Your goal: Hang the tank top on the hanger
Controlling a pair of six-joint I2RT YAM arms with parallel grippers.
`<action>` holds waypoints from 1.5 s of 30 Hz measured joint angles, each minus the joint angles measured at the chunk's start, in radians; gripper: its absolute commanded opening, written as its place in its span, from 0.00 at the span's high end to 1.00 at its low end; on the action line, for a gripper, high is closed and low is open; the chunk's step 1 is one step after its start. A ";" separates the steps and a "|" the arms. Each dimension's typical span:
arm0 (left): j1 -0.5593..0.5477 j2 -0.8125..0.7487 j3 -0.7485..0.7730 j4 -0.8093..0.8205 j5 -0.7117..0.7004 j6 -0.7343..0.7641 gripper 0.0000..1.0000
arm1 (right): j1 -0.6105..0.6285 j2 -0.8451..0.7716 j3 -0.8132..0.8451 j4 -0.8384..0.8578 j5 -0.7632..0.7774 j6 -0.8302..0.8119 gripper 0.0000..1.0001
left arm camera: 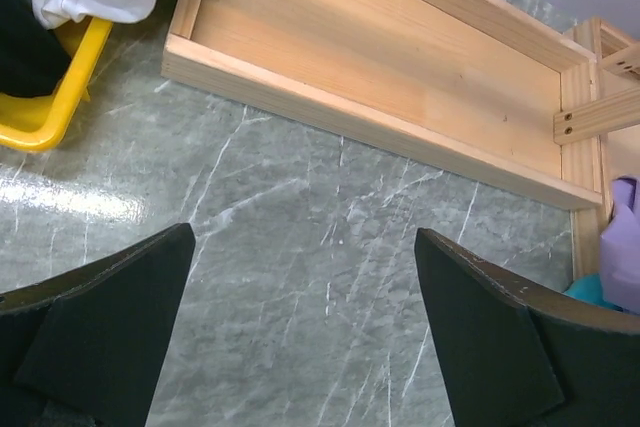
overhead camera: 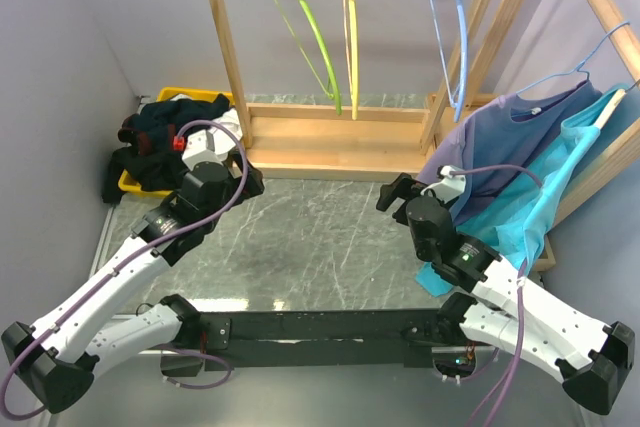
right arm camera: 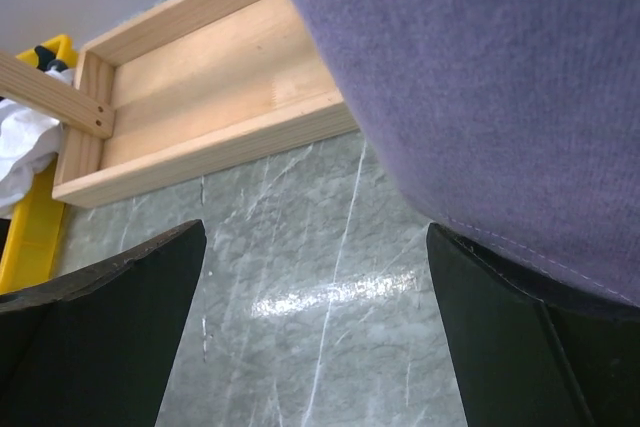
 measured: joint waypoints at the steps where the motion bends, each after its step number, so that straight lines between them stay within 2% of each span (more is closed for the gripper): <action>1: 0.000 -0.002 0.000 0.000 0.000 0.000 0.01 | 0.000 0.000 0.000 0.000 -0.002 -0.002 0.00; 13: 0.005 0.002 0.000 0.001 -0.065 -0.014 0.01 | 0.000 0.006 0.000 -0.014 -0.055 -0.024 0.00; 14: 0.015 0.009 0.005 0.002 -0.077 -0.017 0.04 | 0.000 0.006 0.000 -0.014 -0.068 -0.031 0.00; 16: 0.088 0.041 0.028 0.002 -0.074 -0.019 0.07 | 0.000 0.006 0.000 -0.014 -0.093 -0.042 0.00; 21: 0.441 0.209 0.148 0.051 -0.040 -0.021 0.11 | 0.000 0.006 0.000 -0.003 -0.156 -0.066 0.00; 22: 0.485 0.243 0.168 0.057 -0.046 -0.024 0.13 | 0.000 0.006 0.000 0.002 -0.169 -0.070 0.00; 27: 0.621 0.464 0.308 0.076 -0.068 -0.035 0.24 | 0.000 0.006 -0.003 0.010 -0.214 -0.084 0.00; 32: 0.743 0.708 0.440 0.073 -0.062 -0.029 0.26 | 0.000 0.004 -0.015 0.032 -0.255 -0.089 0.00; 34: 0.774 0.795 0.491 0.063 -0.061 -0.027 0.37 | 0.000 0.002 -0.025 0.039 -0.264 -0.090 0.00; 35: 0.784 0.829 0.507 0.059 -0.057 -0.026 0.53 | 0.000 0.002 -0.029 0.039 -0.266 -0.092 0.00; 36: 0.792 0.856 0.518 0.058 -0.047 -0.025 0.61 | 0.000 0.001 -0.034 0.042 -0.267 -0.092 0.00; 37: 0.797 0.874 0.523 0.056 -0.037 -0.025 0.78 | 0.000 0.001 -0.038 0.042 -0.267 -0.093 0.00; 38: 0.802 0.884 0.527 0.053 -0.023 -0.016 0.84 | 0.000 0.000 -0.039 0.039 -0.268 -0.095 0.00; 42: 0.813 0.886 0.568 0.041 0.061 0.022 0.99 | 0.000 -0.006 -0.039 0.040 -0.280 -0.103 0.00; 45: 0.819 0.848 0.621 0.040 0.131 0.054 0.99 | 0.000 -0.021 -0.039 0.039 -0.291 -0.111 0.00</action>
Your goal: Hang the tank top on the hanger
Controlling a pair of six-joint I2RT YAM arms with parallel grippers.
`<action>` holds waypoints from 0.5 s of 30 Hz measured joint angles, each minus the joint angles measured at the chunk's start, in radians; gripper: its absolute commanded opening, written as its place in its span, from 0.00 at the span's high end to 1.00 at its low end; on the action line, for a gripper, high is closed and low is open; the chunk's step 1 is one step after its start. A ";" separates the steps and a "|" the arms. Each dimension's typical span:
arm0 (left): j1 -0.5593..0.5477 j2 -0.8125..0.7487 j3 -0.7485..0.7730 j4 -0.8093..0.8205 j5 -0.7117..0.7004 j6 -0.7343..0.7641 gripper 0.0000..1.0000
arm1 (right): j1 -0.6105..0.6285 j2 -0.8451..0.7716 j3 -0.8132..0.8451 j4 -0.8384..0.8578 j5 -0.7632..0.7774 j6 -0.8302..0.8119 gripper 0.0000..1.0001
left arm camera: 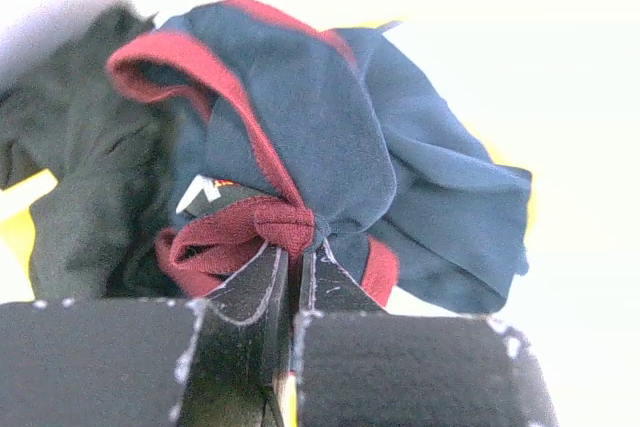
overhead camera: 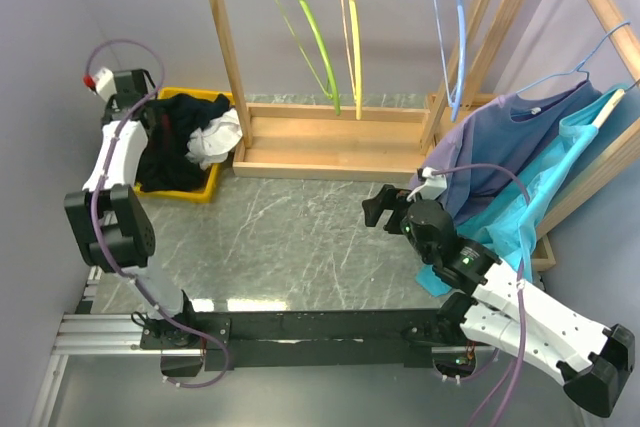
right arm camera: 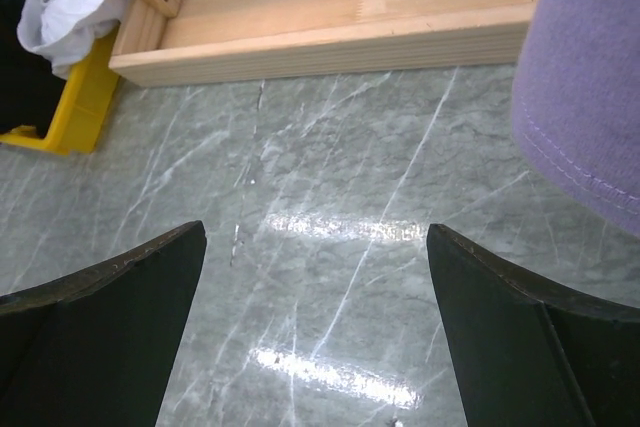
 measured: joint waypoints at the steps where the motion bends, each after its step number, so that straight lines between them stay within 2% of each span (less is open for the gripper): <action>1: 0.001 -0.024 0.016 0.000 0.016 0.010 0.99 | 0.000 -0.006 0.000 0.000 -0.002 -0.002 0.00; 7: 0.002 -0.190 0.196 0.005 0.105 0.063 0.99 | 0.000 -0.035 0.005 -0.001 -0.018 -0.016 0.00; 15: 0.003 -0.326 0.418 0.153 0.270 0.090 0.99 | 0.000 -0.015 0.064 -0.014 -0.043 -0.037 0.00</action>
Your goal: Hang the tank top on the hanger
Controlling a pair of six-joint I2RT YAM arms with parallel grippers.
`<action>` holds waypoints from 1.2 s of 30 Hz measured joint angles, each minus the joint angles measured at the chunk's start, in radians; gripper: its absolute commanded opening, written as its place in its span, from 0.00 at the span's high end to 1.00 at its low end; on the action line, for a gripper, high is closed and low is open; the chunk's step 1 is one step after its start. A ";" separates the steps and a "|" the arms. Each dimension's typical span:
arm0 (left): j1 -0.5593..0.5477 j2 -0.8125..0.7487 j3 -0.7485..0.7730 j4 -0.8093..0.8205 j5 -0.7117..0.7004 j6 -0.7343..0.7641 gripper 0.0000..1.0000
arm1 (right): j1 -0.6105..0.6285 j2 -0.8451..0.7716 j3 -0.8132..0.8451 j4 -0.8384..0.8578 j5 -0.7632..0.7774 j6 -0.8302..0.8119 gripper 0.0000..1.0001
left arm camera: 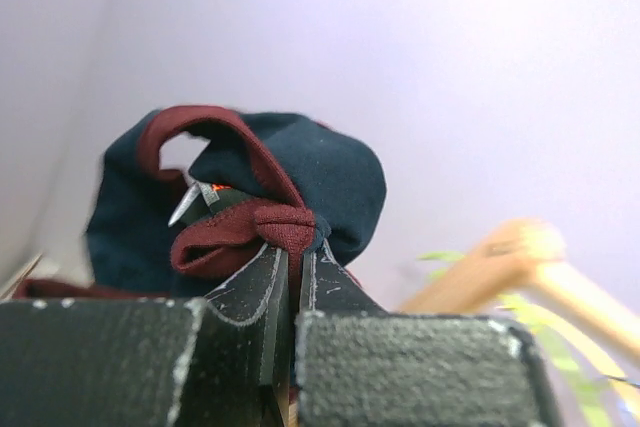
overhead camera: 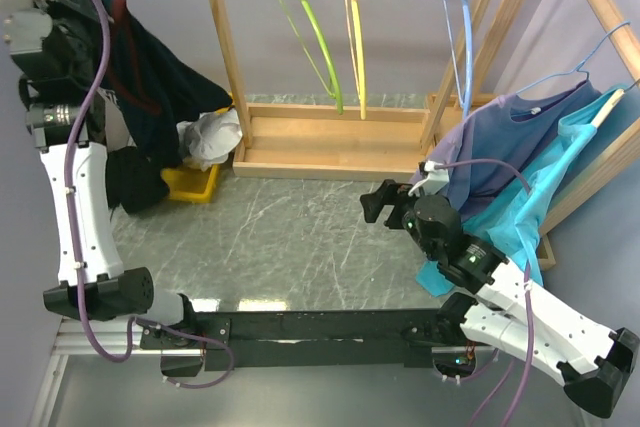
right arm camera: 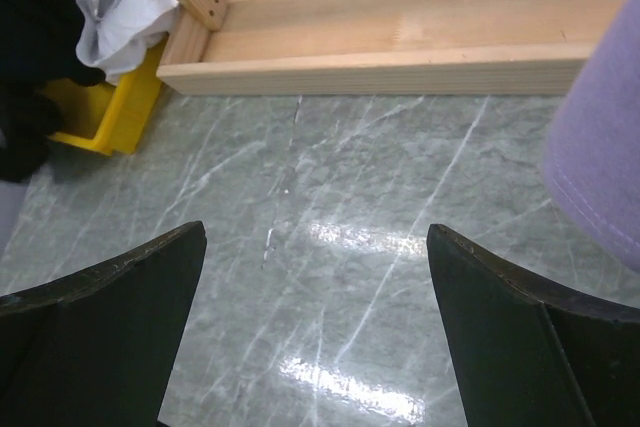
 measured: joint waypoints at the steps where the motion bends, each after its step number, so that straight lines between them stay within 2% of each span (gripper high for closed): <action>1: 0.000 0.000 0.025 0.017 0.020 0.000 0.99 | 0.000 0.005 0.008 -0.002 -0.003 -0.001 0.00; 8: 0.000 0.021 0.156 0.062 0.188 -0.019 0.99 | 0.000 0.034 0.042 -0.003 -0.030 -0.016 0.00; 14: 0.000 -0.036 0.131 0.075 0.320 -0.073 0.99 | 0.000 0.050 0.097 -0.013 -0.030 -0.039 0.00; 19: -0.058 -0.223 -0.070 0.075 0.397 -0.095 0.99 | 0.000 0.050 0.146 -0.024 -0.029 -0.050 0.00; 24: -0.275 -0.340 -0.227 0.071 0.426 -0.052 0.99 | 0.000 0.045 0.157 -0.037 -0.029 -0.052 0.00; 28: -0.416 -0.448 -0.515 0.097 0.437 -0.044 0.99 | 0.000 0.041 0.157 -0.063 -0.027 -0.052 0.00; 31: -0.545 -0.470 -0.745 0.117 0.422 -0.037 0.98 | 0.000 0.025 0.156 -0.079 -0.024 -0.052 0.00; 32: -0.587 -0.464 -0.798 0.118 0.419 -0.037 0.92 | 0.000 0.019 0.154 -0.081 -0.023 -0.052 0.00; 33: -0.635 -0.443 -0.856 0.124 0.417 -0.037 0.76 | 0.000 0.012 0.152 -0.085 -0.022 -0.053 0.00; 34: -0.703 -0.409 -0.921 0.126 0.409 -0.038 0.63 | 0.000 0.008 0.151 -0.090 -0.021 -0.053 0.00; 35: -0.761 -0.369 -0.967 0.133 0.403 -0.039 0.59 | 0.000 0.005 0.149 -0.092 -0.021 -0.053 0.00; 36: -0.818 -0.328 -1.006 0.139 0.398 -0.040 0.43 | 0.000 0.004 0.145 -0.093 -0.020 -0.053 0.00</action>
